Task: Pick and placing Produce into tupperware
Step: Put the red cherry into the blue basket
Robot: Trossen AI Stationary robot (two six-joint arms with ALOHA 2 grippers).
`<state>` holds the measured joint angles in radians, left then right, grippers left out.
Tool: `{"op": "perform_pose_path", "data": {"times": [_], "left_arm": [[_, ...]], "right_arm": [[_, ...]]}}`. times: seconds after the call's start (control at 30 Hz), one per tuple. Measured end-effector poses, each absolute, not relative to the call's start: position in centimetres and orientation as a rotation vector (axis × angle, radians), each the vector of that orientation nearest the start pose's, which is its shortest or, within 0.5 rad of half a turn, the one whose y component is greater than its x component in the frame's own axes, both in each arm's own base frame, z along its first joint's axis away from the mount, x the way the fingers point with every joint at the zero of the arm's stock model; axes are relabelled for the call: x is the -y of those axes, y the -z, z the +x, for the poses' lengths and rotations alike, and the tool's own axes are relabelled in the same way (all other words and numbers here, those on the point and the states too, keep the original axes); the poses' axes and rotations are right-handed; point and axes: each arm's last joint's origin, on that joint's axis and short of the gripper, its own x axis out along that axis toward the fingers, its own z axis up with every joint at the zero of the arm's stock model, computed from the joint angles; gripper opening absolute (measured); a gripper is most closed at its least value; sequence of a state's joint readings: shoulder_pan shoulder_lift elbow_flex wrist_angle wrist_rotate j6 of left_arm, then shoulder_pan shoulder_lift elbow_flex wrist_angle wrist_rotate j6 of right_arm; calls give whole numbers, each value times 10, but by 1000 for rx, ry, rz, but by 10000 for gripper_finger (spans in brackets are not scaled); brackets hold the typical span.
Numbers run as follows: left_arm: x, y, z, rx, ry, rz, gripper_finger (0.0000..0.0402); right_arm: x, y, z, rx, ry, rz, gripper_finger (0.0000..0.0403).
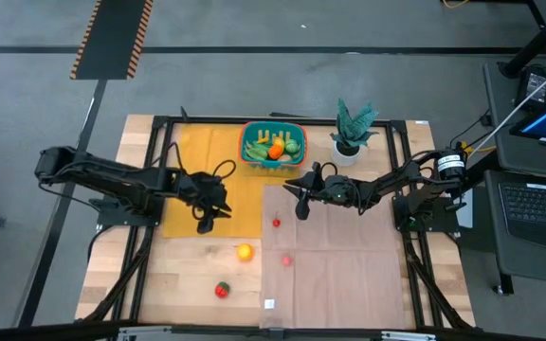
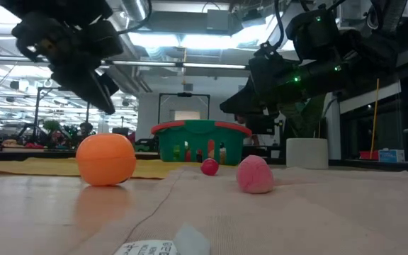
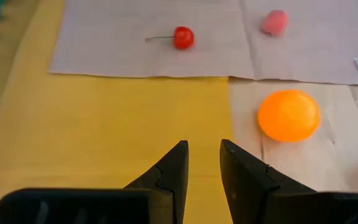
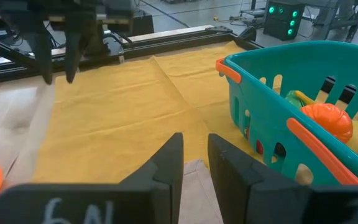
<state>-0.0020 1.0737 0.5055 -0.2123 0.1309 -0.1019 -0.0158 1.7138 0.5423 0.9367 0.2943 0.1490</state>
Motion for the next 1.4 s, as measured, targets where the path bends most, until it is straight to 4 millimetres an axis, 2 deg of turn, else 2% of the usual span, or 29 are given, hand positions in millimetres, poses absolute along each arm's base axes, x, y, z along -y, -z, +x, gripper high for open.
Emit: {"op": "perform_pose_path", "data": {"times": [0.13,0.27,0.57,0.7,0.83,0.97,1.27,1.4], "left_arm": [[12,-182,200,-774,119,-150,76],[19,-183,203,-692,170,-93,69],[19,-183,207,-503,197,-27,52],[15,-169,200,-459,180,-29,43],[12,-160,193,-406,168,-39,33],[12,-155,189,-353,170,-33,23],[6,-152,187,-354,140,-38,1],[5,-154,188,-334,136,-37,6]], "right_arm": [[13,-140,301,-210,326,117,77],[13,-140,301,-210,321,118,77],[13,-140,301,-202,320,162,77],[12,-140,301,-201,318,171,77],[10,-140,302,-215,235,137,77],[0,-140,302,-224,130,53,77],[-24,-145,304,-205,38,-34,78],[-34,-151,309,-183,5,-61,103]]}}
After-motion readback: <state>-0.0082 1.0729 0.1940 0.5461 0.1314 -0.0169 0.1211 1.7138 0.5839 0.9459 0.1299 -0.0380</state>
